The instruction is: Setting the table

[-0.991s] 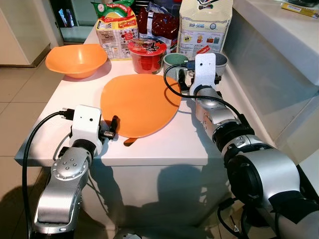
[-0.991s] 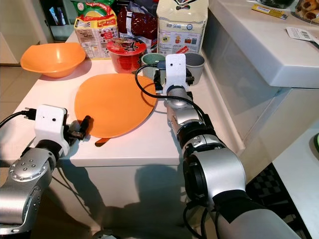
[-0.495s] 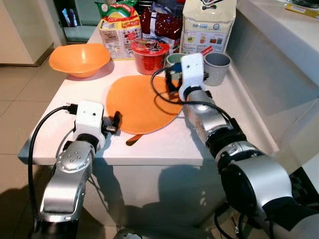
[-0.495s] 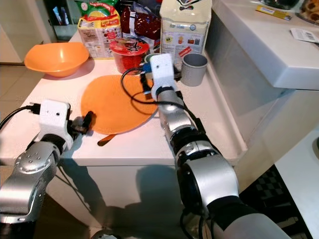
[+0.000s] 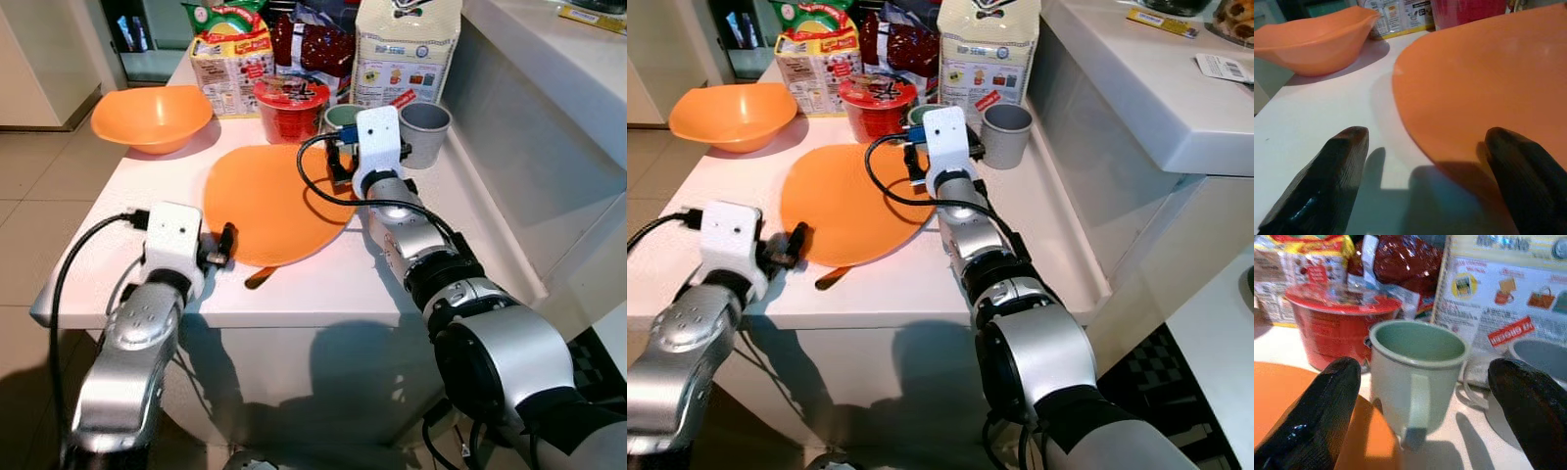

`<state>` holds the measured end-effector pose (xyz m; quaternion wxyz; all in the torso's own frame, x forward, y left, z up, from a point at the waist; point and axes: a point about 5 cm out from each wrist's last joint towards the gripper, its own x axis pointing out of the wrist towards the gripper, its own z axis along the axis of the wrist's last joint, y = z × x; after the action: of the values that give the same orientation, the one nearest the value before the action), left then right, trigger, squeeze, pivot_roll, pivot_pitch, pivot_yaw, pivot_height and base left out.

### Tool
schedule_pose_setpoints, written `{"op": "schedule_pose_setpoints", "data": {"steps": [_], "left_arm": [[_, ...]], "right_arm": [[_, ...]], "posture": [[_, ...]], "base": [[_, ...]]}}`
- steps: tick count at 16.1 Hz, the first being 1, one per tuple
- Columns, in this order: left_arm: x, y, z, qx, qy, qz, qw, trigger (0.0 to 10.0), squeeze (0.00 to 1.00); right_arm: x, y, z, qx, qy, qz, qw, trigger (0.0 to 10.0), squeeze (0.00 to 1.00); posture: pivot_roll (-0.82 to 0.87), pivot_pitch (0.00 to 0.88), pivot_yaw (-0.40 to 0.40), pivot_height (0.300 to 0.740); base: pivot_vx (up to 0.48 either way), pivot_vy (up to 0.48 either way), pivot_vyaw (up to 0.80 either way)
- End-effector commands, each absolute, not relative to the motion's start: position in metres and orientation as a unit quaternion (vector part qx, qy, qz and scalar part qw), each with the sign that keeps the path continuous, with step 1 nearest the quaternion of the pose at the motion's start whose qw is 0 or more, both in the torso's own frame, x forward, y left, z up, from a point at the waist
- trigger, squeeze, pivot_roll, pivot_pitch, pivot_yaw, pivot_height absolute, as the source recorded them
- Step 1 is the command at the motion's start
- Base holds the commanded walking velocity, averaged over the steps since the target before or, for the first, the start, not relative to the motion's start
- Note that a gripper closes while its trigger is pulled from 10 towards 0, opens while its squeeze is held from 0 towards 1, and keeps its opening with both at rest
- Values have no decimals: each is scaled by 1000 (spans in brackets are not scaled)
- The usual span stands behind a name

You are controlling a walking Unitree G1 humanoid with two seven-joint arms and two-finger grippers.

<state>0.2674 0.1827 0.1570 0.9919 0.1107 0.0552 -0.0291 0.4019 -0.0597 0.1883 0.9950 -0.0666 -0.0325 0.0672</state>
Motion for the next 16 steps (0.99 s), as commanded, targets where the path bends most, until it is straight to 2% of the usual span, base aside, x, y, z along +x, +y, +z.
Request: {"op": "schedule_pose_setpoints", "data": {"steps": [1,7,8,9,16], "left_arm": [[260,185,146,121,92,-33,988,10000,0],[225,201,145,140,133,-23,981,10000,0],[220,205,146,142,140,-19,980,10000,0],[218,206,146,143,143,-16,979,10000,0],[206,203,147,134,156,-5,979,10000,0]], "right_arm": [[403,-63,184,-61,-13,53,997,10000,0],[399,-68,167,-39,27,32,998,10000,0],[398,-69,164,-35,29,33,998,9020,0],[398,-69,164,-33,28,34,998,0,0],[399,-64,170,-31,8,55,998,0,0]], "posture": [[404,21,-3,740],[453,139,48,740],[461,155,49,740],[464,162,47,740],[473,187,29,740]], "base": [[0,0,0],[0,0,0],[0,0,0],[0,0,0],[0,0,0]]}}
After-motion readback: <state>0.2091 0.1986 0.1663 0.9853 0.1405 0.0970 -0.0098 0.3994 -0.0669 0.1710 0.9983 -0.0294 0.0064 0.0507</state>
